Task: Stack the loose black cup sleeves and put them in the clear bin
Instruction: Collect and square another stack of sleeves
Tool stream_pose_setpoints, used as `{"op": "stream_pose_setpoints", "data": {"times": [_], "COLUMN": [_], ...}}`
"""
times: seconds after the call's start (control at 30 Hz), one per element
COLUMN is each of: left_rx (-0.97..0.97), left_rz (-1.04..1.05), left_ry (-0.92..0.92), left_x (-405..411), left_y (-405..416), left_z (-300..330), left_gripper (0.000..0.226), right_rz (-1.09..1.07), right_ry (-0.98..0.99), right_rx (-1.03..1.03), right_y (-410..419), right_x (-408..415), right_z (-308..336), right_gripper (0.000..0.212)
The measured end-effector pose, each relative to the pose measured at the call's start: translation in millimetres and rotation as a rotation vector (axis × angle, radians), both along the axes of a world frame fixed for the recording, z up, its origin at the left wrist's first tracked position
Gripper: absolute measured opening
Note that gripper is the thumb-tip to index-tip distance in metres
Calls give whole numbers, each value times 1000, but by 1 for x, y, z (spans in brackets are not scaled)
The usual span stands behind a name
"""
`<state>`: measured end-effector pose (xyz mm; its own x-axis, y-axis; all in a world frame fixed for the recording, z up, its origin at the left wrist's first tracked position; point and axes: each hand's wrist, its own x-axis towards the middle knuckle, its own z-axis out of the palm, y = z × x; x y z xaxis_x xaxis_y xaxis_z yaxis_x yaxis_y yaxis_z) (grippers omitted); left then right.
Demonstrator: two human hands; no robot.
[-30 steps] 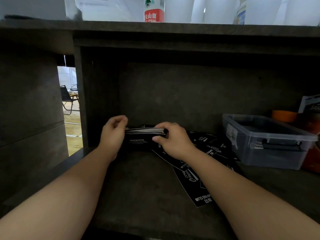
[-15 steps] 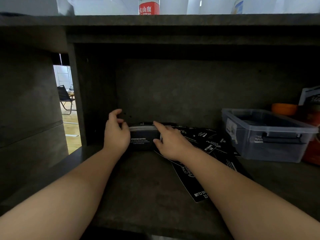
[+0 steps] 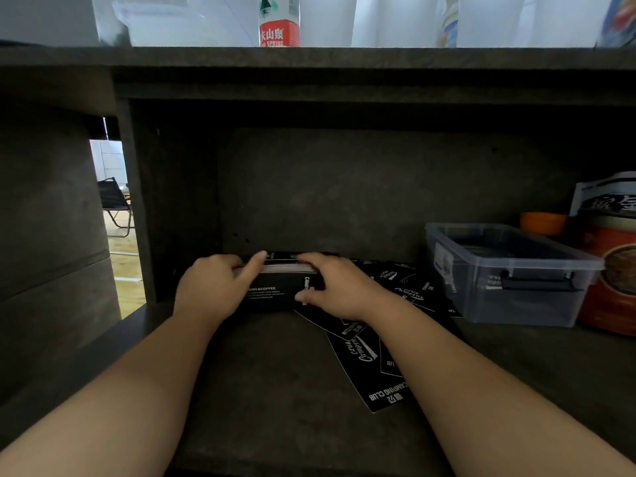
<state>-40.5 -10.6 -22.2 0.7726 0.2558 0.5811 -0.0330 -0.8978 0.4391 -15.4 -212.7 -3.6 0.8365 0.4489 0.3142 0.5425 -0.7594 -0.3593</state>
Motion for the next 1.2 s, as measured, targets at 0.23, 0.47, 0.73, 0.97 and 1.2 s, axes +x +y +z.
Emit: {"op": "stream_pose_setpoints", "data": {"times": [0.23,0.47,0.73,0.97,1.2], "left_rx": [21,22,58,15,-68], "left_rz": [56,64,155,120,92], "left_ry": [-20,-71,-50,-52,-92], "left_x": [6,6,11,13,12], "left_y": [6,4,14,15,14], "left_z": [-4,-5,-5,-5,-6], "left_gripper": [54,52,49,57,61], "right_rz": [-483,-567,-276,-96,-15], "right_ry": [216,151,-170,-88,-45], "right_rx": [-219,-9,300,-3,136], "right_y": [-41,-37,-39,-27,-32], "right_x": [9,7,8,0,-4], "right_z": [3,10,15,11,15], "right_gripper": [80,89,25,20,34]}}
